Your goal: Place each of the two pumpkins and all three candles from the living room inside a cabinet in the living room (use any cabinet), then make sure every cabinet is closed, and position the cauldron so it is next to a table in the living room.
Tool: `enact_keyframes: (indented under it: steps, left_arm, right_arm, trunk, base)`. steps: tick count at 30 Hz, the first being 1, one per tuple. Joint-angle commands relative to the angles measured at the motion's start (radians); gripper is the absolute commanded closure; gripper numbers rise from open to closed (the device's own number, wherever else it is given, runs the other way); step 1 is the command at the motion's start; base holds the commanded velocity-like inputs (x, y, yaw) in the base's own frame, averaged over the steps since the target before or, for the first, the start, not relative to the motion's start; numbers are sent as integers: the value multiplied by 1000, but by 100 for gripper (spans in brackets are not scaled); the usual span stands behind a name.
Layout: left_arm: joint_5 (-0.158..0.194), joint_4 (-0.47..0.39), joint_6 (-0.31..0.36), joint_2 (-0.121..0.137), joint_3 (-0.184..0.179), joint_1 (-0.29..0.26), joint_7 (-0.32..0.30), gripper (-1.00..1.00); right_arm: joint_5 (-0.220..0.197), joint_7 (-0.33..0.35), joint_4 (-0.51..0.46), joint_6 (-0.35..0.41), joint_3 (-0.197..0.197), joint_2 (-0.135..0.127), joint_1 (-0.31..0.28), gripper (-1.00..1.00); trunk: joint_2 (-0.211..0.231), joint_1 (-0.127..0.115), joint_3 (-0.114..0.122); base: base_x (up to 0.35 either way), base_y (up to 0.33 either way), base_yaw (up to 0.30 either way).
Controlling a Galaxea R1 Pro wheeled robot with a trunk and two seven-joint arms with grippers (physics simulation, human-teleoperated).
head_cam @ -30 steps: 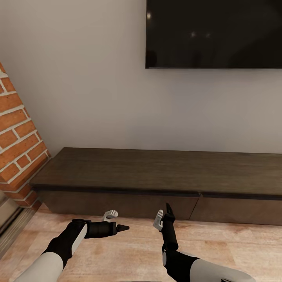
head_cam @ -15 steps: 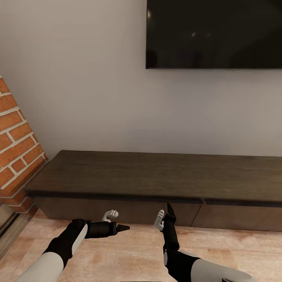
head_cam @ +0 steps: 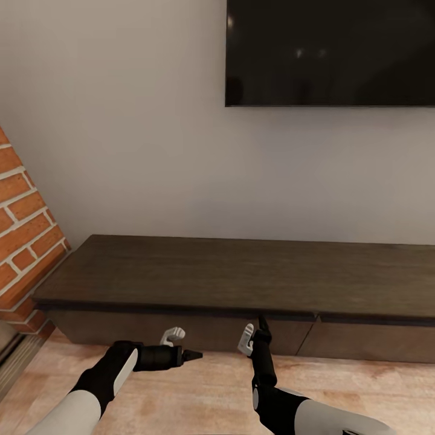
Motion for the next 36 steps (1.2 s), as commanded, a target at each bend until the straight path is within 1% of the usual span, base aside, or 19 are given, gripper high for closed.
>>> enact_keyframes:
  steps: [1, 15, 16, 36]
  left_arm:
    - [10, 1, 8, 0, -5, 0, 3, -100]
    - [10, 11, 7, -5, -6, 0, 3, -100]
    - [10, 11, 7, -5, -6, 0, 3, -100]
    - [10, 12, 4, -5, -5, 0, -1, -100]
  right_arm:
    - [-8, -5, -2, 10, 9, 0, -1, -100]
    - [-9, -5, 0, 11, 7, -2, -1, -100]
    - [-9, -5, 0, 11, 7, -2, -1, 100]
    - [-10, -14, 8, 14, 2, 1, -1, 100]
  trunk:
    - [0, 0, -1]
    - [0, 0, -1]
    - [0, 0, -1]
    - [0, 0, -1]
  base:
    - [32, 0, 0]
    - [5, 0, 0]
    - [0, 0, 0]
    - [0, 0, 0]
